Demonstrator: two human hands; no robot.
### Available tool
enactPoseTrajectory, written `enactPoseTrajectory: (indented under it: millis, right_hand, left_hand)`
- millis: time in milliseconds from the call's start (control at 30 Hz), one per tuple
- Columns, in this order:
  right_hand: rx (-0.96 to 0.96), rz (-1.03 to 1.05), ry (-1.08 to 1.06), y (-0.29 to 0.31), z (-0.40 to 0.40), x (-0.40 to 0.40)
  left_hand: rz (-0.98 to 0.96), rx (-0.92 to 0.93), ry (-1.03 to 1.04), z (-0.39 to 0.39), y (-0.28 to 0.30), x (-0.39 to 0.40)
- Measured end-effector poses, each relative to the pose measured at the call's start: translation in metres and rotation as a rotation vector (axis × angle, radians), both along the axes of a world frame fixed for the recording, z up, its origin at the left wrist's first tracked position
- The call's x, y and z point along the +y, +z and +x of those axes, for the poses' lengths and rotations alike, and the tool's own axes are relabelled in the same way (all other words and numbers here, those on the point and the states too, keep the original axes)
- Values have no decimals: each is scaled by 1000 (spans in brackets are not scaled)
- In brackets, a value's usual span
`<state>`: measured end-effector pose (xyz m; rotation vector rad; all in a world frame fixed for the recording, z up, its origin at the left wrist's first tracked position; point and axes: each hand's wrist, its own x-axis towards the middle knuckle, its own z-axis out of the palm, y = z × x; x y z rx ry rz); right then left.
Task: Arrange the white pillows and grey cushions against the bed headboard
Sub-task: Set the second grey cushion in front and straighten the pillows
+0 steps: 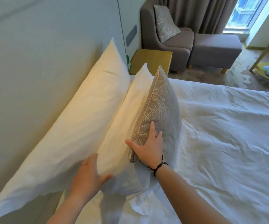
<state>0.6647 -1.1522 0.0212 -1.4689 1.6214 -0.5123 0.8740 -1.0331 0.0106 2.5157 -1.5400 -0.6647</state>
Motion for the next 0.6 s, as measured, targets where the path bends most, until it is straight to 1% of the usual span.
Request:
enactPoseTrajectory:
  millis: [33,67,133,200,333,400,467,600]
  right_hand:
    - [27,0,22,1,4,2]
    - [54,6,34,1,7,4]
    - [84,26,42,0,10,3]
    - [87,50,54,1,11,-1]
    - [84,73,68,2,9,-7]
    - [68,64,60,1,8,-6]
    - [63,56,59,1,8,-4]
    - [97,53,65,1,12,3]
  left_hand:
    - [40,59,16,6,0,9]
    - [76,79,4,11,-1,18]
    - [128,-6,-43,19,1,30]
    - [116,-50,-50,25,4,38]
    - [6,14,-67,34,12,52]
    - [-19,63,-90,38,14,60]
    - [9,66,-131,42,13,67]
    - [71,-1,-219,49,11,83]
